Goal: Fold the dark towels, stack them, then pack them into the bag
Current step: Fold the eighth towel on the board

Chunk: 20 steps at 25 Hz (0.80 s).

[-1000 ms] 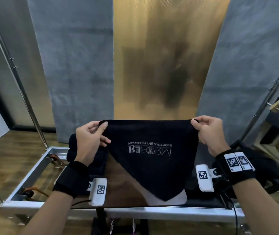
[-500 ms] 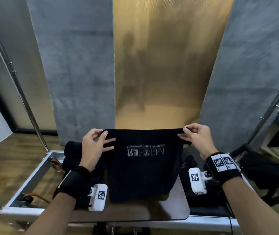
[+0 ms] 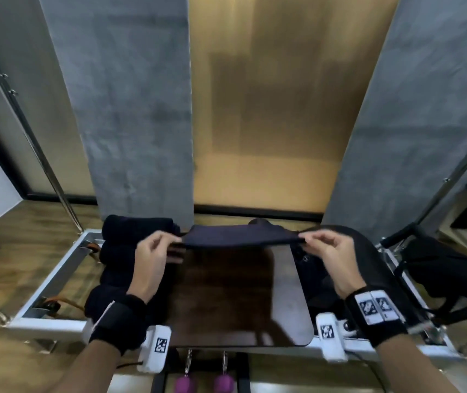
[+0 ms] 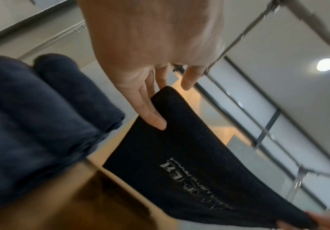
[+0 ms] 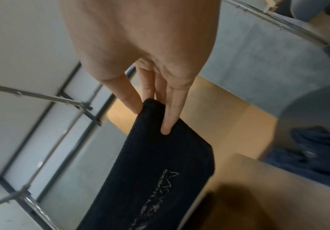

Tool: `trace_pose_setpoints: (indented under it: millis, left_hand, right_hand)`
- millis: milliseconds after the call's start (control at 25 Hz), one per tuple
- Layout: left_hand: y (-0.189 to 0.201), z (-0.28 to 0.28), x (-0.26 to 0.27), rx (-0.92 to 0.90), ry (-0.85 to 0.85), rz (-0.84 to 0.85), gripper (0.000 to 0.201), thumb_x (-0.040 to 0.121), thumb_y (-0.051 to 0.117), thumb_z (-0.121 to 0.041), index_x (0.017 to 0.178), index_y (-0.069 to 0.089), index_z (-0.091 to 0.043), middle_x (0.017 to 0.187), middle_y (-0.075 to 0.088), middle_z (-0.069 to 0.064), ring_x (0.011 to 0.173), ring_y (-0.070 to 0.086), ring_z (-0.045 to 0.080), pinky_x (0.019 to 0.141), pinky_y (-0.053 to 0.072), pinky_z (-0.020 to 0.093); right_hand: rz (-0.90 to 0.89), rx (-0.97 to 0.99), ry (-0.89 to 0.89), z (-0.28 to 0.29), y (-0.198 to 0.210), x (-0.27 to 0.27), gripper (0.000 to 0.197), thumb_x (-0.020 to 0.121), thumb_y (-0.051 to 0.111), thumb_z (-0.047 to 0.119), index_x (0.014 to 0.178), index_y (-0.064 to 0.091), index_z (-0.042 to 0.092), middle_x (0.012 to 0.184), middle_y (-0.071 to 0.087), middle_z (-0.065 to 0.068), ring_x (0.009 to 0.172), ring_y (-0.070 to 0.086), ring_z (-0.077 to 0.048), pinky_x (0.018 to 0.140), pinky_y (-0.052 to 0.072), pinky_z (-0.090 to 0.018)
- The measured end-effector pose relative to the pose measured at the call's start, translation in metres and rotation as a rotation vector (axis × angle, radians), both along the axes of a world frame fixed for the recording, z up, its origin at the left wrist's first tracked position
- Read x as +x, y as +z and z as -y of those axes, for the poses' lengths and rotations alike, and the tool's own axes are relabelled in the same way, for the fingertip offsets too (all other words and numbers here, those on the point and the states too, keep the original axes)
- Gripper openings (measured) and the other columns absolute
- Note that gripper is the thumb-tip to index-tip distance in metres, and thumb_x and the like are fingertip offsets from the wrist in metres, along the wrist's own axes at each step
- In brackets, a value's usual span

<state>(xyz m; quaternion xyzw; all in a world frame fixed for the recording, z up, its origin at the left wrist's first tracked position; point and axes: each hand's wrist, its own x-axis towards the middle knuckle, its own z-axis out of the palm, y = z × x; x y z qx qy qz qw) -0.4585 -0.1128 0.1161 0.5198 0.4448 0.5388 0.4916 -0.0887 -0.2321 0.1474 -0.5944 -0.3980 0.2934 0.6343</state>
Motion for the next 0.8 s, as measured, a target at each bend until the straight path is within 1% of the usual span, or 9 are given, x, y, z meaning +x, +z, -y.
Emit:
trace_pose_setpoints:
  millis: [80, 200, 280, 320, 400, 480, 560, 680, 800]
  left_hand:
    - [-0.039, 0.019, -0.005, -0.121, -0.034, -0.219, 0.034, 0.108, 0.059, -0.019, 0.083, 0.071, 0.000, 0.090, 0.073, 0.025, 0.087, 0.075, 0.044, 0.060, 0.065, 0.044]
    - [-0.087, 0.041, -0.009, -0.262, -0.120, -0.605, 0.041, 0.105, 0.065, -0.027, 0.077, 0.069, 0.004, 0.077, 0.073, 0.025, 0.066, 0.076, 0.032, 0.056, 0.064, 0.049]
    - [-0.102, 0.051, -0.012, -0.353, -0.198, -0.836, 0.040, 0.104, 0.062, -0.033, 0.078, 0.063, -0.002, 0.079, 0.072, 0.019, 0.058, 0.074, 0.027, 0.058, 0.064, 0.044]
    - [-0.107, 0.053, -0.012, -0.375, -0.237, -0.984, 0.037, 0.102, 0.060, -0.039, 0.081, 0.059, -0.009, 0.085, 0.071, 0.015, 0.064, 0.075, 0.027, 0.065, 0.063, 0.041]
    - [-0.107, 0.054, -0.008, -0.343, -0.272, -1.243, 0.029, 0.100, 0.058, -0.046, 0.086, 0.057, -0.021, 0.099, 0.069, 0.006, 0.092, 0.072, 0.030, 0.084, 0.057, 0.038]
    - [-0.102, 0.048, 0.005, -0.275, -0.251, -1.294, 0.029, 0.101, 0.057, -0.049, 0.087, 0.059, -0.023, 0.105, 0.068, 0.003, 0.105, 0.067, 0.032, 0.092, 0.053, 0.038]
    - [-0.097, 0.037, 0.022, -0.212, -0.251, -1.237, 0.032, 0.101, 0.057, -0.049, 0.082, 0.061, -0.023, 0.095, 0.071, 0.001, 0.096, 0.071, 0.032, 0.088, 0.056, 0.039]
    - [-0.093, 0.014, 0.050, -0.127, -0.298, -1.121, 0.030, 0.100, 0.060, -0.046, 0.081, 0.060, -0.024, 0.082, 0.069, -0.004, 0.085, 0.069, 0.024, 0.081, 0.057, 0.040]
    - [-0.097, -0.013, 0.079, -0.053, -0.380, -1.034, 0.018, 0.101, 0.064, -0.043, 0.099, 0.064, -0.024, 0.100, 0.067, -0.008, 0.098, 0.065, 0.018, 0.089, 0.056, 0.040]
  right_hand:
    - [-0.014, -0.149, -0.013, 0.022, -0.050, -0.011, 0.008, 0.091, 0.075, 0.002, 0.088, 0.082, 0.003, 0.092, 0.080, -0.014, 0.101, 0.075, -0.035, 0.096, 0.059, -0.050]
    - [0.027, -0.450, -0.012, 0.051, -0.115, -0.026, 0.016, 0.090, 0.075, -0.001, 0.075, 0.081, 0.002, 0.085, 0.079, -0.018, 0.093, 0.075, -0.039, 0.090, 0.060, -0.055]
    - [0.047, -0.625, 0.041, 0.065, -0.140, -0.030, 0.025, 0.094, 0.071, 0.002, 0.070, 0.079, 0.003, 0.088, 0.078, -0.019, 0.079, 0.077, -0.037, 0.073, 0.065, -0.048]
    - [0.062, -0.690, 0.088, 0.070, -0.147, -0.029, 0.026, 0.096, 0.069, 0.006, 0.072, 0.077, 0.002, 0.088, 0.078, -0.017, 0.069, 0.076, -0.037, 0.059, 0.064, -0.042]
    - [0.127, -0.753, 0.175, 0.073, -0.151, -0.023, 0.025, 0.099, 0.067, 0.014, 0.079, 0.074, 0.001, 0.083, 0.079, -0.009, 0.050, 0.070, -0.036, 0.037, 0.048, -0.029]
    - [0.189, -0.729, 0.176, 0.062, -0.146, -0.014, 0.022, 0.100, 0.065, 0.015, 0.083, 0.072, 0.003, 0.077, 0.079, -0.006, 0.039, 0.061, -0.030, 0.035, 0.039, -0.024]
    - [0.201, -0.674, 0.131, 0.043, -0.140, -0.005, 0.018, 0.099, 0.065, 0.011, 0.083, 0.071, 0.005, 0.073, 0.077, -0.007, 0.038, 0.056, -0.026, 0.035, 0.037, -0.021]
    - [0.170, -0.597, 0.092, 0.005, -0.133, 0.004, 0.016, 0.098, 0.066, 0.006, 0.082, 0.069, 0.006, 0.070, 0.075, -0.010, 0.038, 0.057, -0.026, 0.034, 0.037, -0.021]
    - [0.171, -0.574, 0.078, -0.038, -0.131, 0.009, 0.016, 0.098, 0.063, 0.000, 0.086, 0.070, 0.006, 0.071, 0.074, -0.014, 0.043, 0.062, -0.027, 0.039, 0.045, -0.026]
